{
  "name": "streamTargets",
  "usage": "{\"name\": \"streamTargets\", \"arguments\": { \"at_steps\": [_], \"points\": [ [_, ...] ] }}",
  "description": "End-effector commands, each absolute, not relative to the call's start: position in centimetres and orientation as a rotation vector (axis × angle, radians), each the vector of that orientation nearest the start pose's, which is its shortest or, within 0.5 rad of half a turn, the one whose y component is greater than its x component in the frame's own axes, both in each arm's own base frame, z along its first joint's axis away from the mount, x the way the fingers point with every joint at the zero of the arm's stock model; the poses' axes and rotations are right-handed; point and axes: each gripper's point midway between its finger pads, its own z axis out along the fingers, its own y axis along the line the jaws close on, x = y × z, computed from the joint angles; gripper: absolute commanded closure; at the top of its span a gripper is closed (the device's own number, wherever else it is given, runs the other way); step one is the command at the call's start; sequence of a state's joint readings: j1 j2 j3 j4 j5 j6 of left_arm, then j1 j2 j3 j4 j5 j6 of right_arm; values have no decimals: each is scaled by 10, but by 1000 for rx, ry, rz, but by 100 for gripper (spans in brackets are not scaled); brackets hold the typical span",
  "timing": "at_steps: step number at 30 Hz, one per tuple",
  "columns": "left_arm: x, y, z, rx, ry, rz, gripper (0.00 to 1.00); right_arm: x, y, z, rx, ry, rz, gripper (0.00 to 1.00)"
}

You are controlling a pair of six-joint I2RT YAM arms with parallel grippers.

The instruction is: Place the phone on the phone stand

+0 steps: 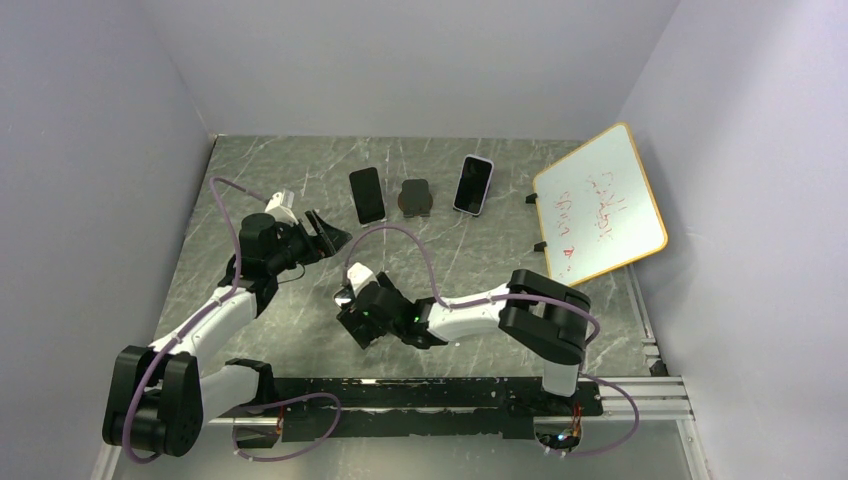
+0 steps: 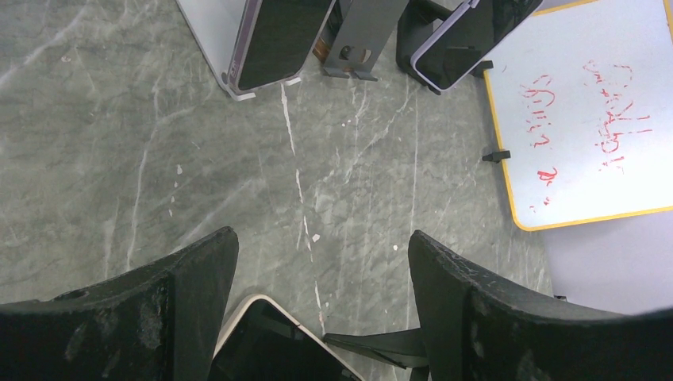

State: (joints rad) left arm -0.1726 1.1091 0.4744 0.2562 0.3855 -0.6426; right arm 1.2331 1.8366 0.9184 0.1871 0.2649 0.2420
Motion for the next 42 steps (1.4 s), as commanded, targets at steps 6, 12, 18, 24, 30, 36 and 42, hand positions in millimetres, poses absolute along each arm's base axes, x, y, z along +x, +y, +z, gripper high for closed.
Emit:
{"name": "streamTargets", "arguments": {
  "at_steps": [6, 12, 18, 24, 30, 36, 42],
  "points": [
    [315, -140, 133, -221, 2030, -876, 17, 176, 368, -27, -1035, 2200, 203, 5],
    [315, -140, 133, -223, 2030, -878, 17, 180, 360, -34, -1024, 2217, 134, 8],
    [314, -140, 129, -229, 2034, -882, 18, 177, 353, -46, -1035, 2256, 92, 26],
    [311, -139, 126, -233, 2037, -882, 18, 182, 347, -57, -1000, 2307, 86, 42],
    [309, -139, 124, -242, 2027, -889, 19, 189, 342, -59, -939, 2347, 128, 47],
    [306, -144, 121, -245, 1985, -946, 20, 200, 340, -51, -836, 2382, 272, 48],
    [303, -148, 120, -246, 1927, -997, 20, 206, 345, -43, -783, 2380, 377, 49]
  ]
}}
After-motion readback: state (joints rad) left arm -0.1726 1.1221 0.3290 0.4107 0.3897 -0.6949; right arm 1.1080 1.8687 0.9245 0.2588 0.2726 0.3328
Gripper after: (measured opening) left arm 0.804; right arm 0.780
